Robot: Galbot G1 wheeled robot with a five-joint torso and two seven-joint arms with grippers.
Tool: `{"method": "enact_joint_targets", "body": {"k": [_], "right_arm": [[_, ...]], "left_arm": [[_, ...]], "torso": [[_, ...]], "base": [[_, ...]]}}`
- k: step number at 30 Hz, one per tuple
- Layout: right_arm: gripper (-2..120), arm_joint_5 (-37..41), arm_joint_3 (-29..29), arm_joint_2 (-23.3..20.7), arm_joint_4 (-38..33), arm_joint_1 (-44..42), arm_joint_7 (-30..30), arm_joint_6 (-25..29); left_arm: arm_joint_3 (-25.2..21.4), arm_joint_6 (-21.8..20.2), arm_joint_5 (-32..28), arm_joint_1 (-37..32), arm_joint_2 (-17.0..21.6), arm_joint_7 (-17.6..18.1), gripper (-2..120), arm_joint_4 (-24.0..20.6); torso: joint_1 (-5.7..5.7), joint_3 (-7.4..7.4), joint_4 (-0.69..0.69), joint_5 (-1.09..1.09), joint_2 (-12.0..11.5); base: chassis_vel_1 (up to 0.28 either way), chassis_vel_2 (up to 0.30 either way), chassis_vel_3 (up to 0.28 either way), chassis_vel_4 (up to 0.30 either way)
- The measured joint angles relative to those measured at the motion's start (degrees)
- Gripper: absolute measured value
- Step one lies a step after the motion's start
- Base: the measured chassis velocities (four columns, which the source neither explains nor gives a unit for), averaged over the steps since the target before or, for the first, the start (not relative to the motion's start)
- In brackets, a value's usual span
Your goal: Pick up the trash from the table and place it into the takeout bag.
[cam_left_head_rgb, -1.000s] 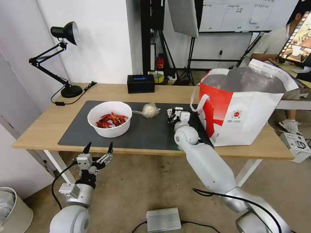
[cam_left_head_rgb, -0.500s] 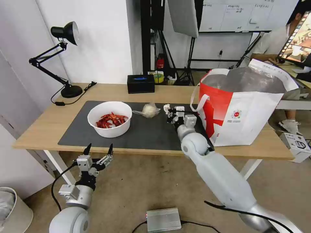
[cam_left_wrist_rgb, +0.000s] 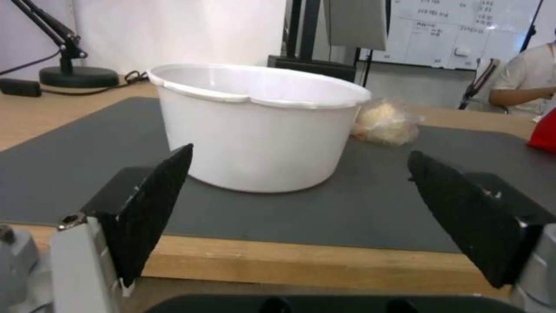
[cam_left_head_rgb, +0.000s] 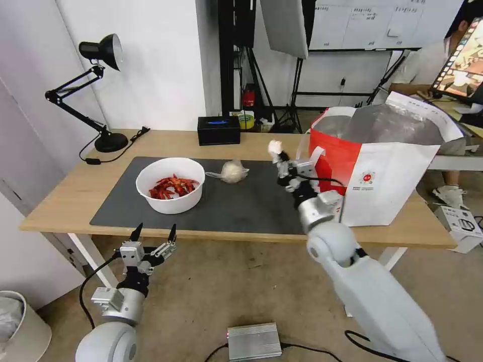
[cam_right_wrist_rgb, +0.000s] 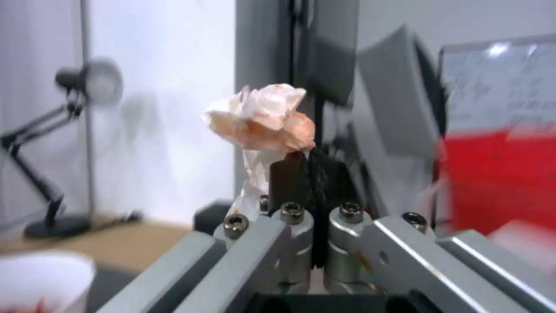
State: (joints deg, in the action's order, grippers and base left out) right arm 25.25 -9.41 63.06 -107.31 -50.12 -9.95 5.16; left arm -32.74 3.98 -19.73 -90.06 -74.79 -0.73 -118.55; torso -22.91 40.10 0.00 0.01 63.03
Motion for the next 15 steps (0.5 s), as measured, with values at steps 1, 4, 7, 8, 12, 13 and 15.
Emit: {"method": "enact_joint_targets", "body": {"k": [1,4,7,8,12,13,15], "right_arm": [[0,0.0,-1.7,-0.5,-0.8,-0.6,0.2,1.5],[0,0.0,-4.6,-1.4,-2.1,-1.7,0.9,3.8],[0,0.4,-7.4,-2.3,-3.4,-2.2,1.1,5.5],[0,1.3,-9.2,-2.9,-4.2,-2.3,0.8,6.1],[0,4.8,-13.2,-4.5,-5.6,-1.9,-1.4,5.9],[0,6.1,-14.4,-5.2,-5.7,-1.6,-2.1,5.4],[0,8.1,-16.0,-6.6,-5.7,-1.1,-3.4,4.3]], "left_arm": [[0.1,0.0,0.1,0.0,-0.1,0.0,100,0.0],[0.3,0.0,0.2,-0.1,-0.1,0.0,100,0.0],[0.5,0.0,0.4,-0.1,-0.1,-0.1,100,0.1],[0.7,0.0,0.4,-0.1,-0.1,-0.2,100,0.1],[1.2,0.0,0.5,0.1,-0.1,-0.3,100,0.1],[1.3,0.0,0.6,0.1,-0.1,-0.3,100,0.1],[1.5,0.0,0.7,0.2,-0.1,-0.3,100,0.1]], "torso": [[0.00,0.00,0.00,0.00,0.0],[0.00,0.00,-0.01,0.01,0.0],[0.00,0.00,0.00,0.00,0.0],[0.00,0.00,0.00,0.01,0.0],[0.00,0.01,-0.01,0.01,0.0],[0.00,0.00,0.00,0.00,0.0],[0.00,0.01,0.00,0.01,0.0]], "base": [[0.000,0.000,0.000,0.000],[0.000,0.000,0.000,0.000],[0.000,0.000,0.000,0.000],[0.000,0.000,0.000,0.000],[0.000,0.000,0.000,0.000],[0.000,0.000,0.000,0.000],[0.000,0.000,0.000,0.000]]}}
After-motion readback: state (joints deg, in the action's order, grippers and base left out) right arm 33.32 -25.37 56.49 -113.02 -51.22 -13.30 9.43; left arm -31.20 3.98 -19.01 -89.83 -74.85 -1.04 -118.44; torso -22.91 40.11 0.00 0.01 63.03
